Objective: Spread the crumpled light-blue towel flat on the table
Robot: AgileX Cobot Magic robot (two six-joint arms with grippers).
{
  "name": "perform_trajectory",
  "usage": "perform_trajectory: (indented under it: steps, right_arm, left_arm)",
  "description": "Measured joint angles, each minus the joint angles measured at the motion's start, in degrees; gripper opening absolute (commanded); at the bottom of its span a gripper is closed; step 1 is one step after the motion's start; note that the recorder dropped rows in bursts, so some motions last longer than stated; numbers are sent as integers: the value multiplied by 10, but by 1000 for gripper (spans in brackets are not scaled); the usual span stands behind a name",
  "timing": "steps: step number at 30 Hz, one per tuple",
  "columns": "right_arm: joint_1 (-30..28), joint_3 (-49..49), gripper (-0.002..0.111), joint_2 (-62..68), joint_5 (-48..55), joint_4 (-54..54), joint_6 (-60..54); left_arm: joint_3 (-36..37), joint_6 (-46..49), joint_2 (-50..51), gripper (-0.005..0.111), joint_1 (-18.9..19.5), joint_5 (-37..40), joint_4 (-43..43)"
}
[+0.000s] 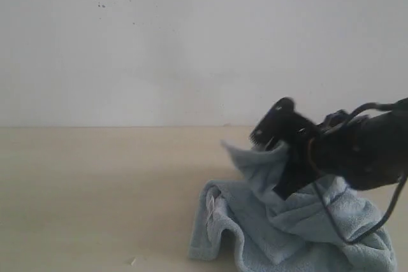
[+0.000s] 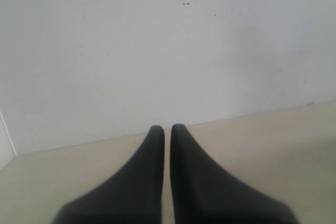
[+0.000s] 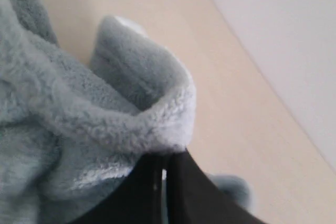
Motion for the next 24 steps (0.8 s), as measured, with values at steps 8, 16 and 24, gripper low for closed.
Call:
perform_trajectory:
  steps: [8,16,24]
  right_arm:
    - [-263,0,0,-40,-32,46,17]
    - [-294,0,47,-43,-17,121,15]
    - [-298,8,34,-98,-135,196,-16]
  left_arm:
    - [0,0,0,4,0,0,0]
    - [0,0,0,4,0,0,0]
    - [0,0,0,4,0,0,0]
